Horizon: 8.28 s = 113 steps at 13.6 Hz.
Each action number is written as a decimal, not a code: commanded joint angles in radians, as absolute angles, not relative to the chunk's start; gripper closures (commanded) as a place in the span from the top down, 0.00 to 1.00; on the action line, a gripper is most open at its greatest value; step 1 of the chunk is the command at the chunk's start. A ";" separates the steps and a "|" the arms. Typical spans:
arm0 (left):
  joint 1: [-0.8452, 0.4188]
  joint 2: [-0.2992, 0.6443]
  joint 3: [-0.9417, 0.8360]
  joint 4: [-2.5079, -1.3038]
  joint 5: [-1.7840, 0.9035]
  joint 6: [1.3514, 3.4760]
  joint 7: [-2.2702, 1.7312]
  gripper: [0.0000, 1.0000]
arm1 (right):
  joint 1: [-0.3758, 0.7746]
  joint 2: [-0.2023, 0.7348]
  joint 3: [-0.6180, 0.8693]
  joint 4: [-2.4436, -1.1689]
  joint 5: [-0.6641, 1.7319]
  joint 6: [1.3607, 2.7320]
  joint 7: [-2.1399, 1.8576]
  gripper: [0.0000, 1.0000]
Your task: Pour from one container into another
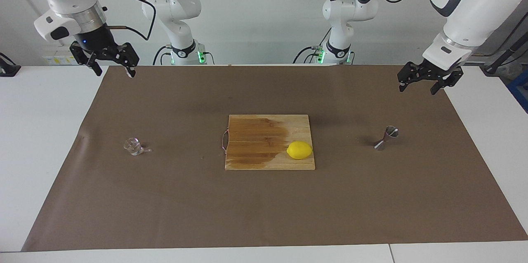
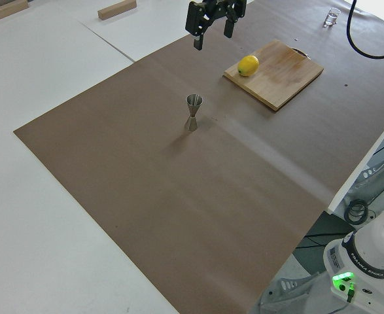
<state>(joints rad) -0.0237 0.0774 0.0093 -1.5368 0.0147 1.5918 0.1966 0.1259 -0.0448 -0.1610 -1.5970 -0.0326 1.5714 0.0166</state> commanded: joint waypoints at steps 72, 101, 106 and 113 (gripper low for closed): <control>0.428 0.690 0.026 -1.514 -1.236 1.184 -0.937 1.00 | 0.121 -0.064 -0.152 -1.609 -0.043 1.562 0.008 1.00; 0.473 0.825 -0.040 -1.516 -1.244 1.166 -0.790 1.00 | 0.121 -0.064 -0.152 -1.609 -0.043 1.562 0.008 1.00; 0.465 0.827 -0.040 -1.508 -1.223 1.167 -0.765 1.00 | 0.121 -0.064 -0.152 -1.609 -0.043 1.562 0.008 1.00; 0.462 0.825 -0.040 -1.506 -1.189 1.172 -0.765 1.00 | 0.121 -0.064 -0.152 -1.609 -0.043 1.562 0.008 1.00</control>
